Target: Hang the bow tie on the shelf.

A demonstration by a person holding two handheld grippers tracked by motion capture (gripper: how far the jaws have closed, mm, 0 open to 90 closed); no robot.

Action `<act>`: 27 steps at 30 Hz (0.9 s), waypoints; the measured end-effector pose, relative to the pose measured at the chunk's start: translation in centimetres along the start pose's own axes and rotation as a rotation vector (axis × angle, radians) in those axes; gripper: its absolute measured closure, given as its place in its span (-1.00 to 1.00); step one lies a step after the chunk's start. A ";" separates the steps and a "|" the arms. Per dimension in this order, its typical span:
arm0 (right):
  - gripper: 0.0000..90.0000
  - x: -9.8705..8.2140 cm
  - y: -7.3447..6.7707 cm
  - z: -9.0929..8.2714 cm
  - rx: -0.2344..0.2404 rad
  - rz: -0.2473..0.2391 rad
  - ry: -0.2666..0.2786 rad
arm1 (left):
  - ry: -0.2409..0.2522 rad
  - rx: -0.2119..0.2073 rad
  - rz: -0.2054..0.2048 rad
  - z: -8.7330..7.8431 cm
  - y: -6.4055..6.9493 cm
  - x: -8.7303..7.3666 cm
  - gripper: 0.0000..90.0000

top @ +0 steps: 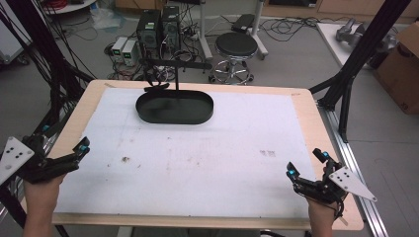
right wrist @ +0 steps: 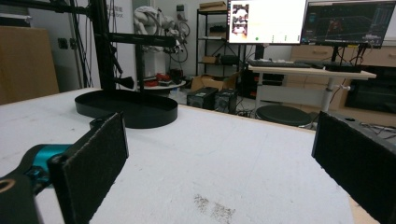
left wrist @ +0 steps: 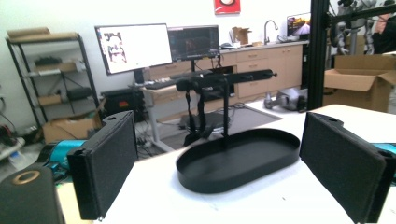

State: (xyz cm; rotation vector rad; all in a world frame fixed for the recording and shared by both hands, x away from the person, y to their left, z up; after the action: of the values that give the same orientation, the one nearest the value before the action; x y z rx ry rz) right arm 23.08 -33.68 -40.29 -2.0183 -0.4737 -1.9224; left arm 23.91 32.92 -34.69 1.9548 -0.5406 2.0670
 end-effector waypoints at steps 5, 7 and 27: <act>-0.94 0.1 -0.1 -0.2 -0.001 -0.001 0.005 | -0.006 0.003 -0.020 -0.3 0.3 -1.9 -0.75; -0.94 0.0 -0.2 -0.3 -0.005 -0.002 0.002 | -0.008 0.010 -0.022 -0.3 0.3 -2.7 -0.75; -0.94 -0.5 -0.2 -0.7 -0.002 -0.010 0.007 | -0.040 0.008 -0.056 -0.7 1.0 -5.4 -0.75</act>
State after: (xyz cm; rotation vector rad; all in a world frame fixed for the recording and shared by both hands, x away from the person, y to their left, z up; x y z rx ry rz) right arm 22.32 -33.85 -40.77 -2.0132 -0.4806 -1.9363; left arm 23.26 32.67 -40.20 1.9968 -0.4802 2.0036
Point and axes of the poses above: each handheld gripper's, and its own axes: z roughly forward along the jaws, x roughly out of its top, y roughly to its right, the point moved 1 cm from there along z, roughly forward along the jaws, and after that the axes turned 2 degrees about -y, right-handed, at the moved point
